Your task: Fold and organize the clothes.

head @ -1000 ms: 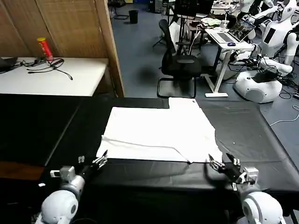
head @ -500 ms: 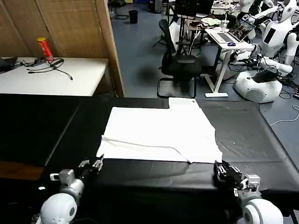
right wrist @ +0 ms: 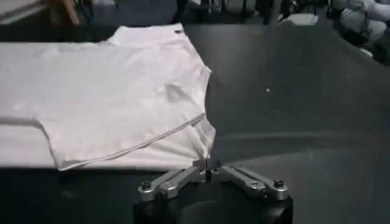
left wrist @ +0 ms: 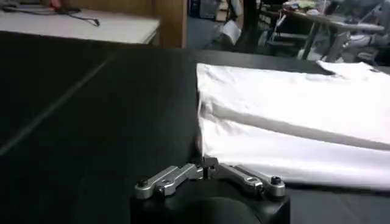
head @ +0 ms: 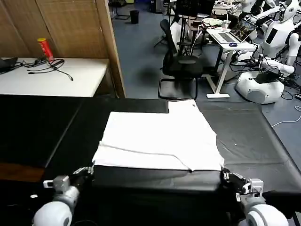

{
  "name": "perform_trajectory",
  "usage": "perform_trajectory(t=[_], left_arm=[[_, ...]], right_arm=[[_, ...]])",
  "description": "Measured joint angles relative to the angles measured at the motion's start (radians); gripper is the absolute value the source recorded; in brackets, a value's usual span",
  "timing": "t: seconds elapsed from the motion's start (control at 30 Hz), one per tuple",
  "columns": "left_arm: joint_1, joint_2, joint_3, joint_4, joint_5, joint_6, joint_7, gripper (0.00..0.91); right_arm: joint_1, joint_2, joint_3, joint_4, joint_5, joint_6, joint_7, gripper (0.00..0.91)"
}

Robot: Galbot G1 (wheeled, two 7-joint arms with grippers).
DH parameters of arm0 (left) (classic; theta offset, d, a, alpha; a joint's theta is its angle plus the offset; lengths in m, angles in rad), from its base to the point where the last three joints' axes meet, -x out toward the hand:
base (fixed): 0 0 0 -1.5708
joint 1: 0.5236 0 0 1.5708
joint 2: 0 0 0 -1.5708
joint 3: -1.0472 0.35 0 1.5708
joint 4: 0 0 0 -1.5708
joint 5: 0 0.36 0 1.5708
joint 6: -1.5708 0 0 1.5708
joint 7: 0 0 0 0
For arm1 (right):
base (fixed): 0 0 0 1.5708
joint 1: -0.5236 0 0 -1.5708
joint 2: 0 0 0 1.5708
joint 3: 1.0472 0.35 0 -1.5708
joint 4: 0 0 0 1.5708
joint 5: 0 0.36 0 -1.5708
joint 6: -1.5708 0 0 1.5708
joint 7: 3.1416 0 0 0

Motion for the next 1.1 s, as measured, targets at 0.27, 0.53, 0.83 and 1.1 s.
perform_trajectory(t=[0.27, 0.53, 0.83, 1.1], left_arm=[[0.11, 0.003, -0.026, -0.067, 0.009, 0.016, -0.026, 0.878], [0.143, -0.011, -0.046, -0.124, 0.101, 0.121, -0.038, 0.878], [0.133, -0.023, -0.088, -0.193, 0.051, 0.136, -0.033, 0.878], [-0.143, 0.039, -0.035, -0.069, -0.106, 0.114, -0.015, 0.878]], right_arm=[[-0.038, -0.001, 0.008, 0.047, -0.006, -0.04, -0.003, 0.878], [-0.09, 0.004, 0.029, 0.144, -0.007, -0.059, 0.002, 0.878], [0.009, -0.034, 0.048, 0.176, 0.075, 0.017, -0.025, 0.878], [0.371, -0.076, -0.067, -0.094, 0.042, 0.106, -0.007, 0.878]])
